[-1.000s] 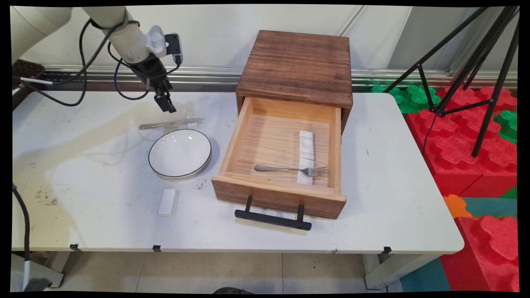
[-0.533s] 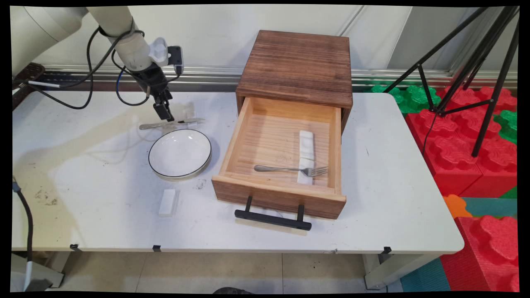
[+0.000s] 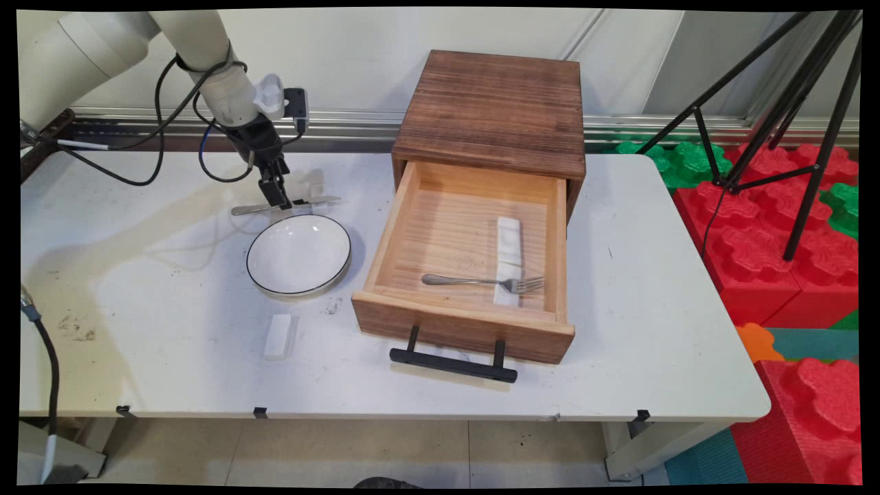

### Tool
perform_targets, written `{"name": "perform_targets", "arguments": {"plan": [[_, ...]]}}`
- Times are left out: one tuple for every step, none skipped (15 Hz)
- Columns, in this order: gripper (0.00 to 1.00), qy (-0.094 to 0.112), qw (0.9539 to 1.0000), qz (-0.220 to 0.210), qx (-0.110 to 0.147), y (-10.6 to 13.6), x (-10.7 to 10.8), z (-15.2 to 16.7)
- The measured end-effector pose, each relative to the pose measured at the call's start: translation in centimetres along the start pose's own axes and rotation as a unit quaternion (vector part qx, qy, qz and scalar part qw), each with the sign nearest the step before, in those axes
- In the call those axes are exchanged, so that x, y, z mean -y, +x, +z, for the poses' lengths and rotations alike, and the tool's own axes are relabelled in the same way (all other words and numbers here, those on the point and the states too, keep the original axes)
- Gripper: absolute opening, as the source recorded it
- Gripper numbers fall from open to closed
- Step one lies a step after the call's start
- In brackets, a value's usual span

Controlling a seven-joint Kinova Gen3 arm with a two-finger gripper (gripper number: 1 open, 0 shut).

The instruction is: Pick up the knife from the left of the white plate

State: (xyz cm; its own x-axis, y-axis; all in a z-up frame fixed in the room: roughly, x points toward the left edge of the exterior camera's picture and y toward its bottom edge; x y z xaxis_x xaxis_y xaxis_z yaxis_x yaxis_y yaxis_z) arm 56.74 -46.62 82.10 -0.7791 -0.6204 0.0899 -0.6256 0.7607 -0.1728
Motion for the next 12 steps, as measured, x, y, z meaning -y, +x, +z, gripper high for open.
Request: {"name": "perform_targets", "arguments": {"plan": [[1.0, -0.001, 1.0, 0.0, 0.0, 0.0, 0.1, 0.2], [1.0, -0.003, 1.0, -0.001, 0.0, 0.0, 0.1, 0.4], [1.0, -0.006, 1.0, -0.001, 0.0, 0.0, 0.1, 0.6], [1.0, -0.008, 1.0, -0.003, -0.001, 0.0, 0.1, 0.8], [1.0, -0.009, 1.0, -0.004, -0.001, 0.0, 0.1, 0.9], [1.0, -0.01, 0.9999, -0.005, -0.001, 0.0, 0.2, 1.0], [1.0, -0.011, 0.9999, -0.006, -0.001, 0.0, 0.2, 1.2], [1.0, -0.012, 0.9999, -0.007, -0.001, 0.0, 0.3, 1.3], [1.0, -0.013, 0.9999, -0.007, -0.001, -0.1, 0.3, 1.3], [1.0, -0.014, 0.9999, -0.008, -0.001, -0.1, 0.3, 1.4], [1.0, -0.015, 0.9999, -0.008, -0.001, -0.1, 0.3, 1.5], [0.0, -0.016, 0.9998, -0.009, -0.001, -0.1, 0.3, 1.5]]}}
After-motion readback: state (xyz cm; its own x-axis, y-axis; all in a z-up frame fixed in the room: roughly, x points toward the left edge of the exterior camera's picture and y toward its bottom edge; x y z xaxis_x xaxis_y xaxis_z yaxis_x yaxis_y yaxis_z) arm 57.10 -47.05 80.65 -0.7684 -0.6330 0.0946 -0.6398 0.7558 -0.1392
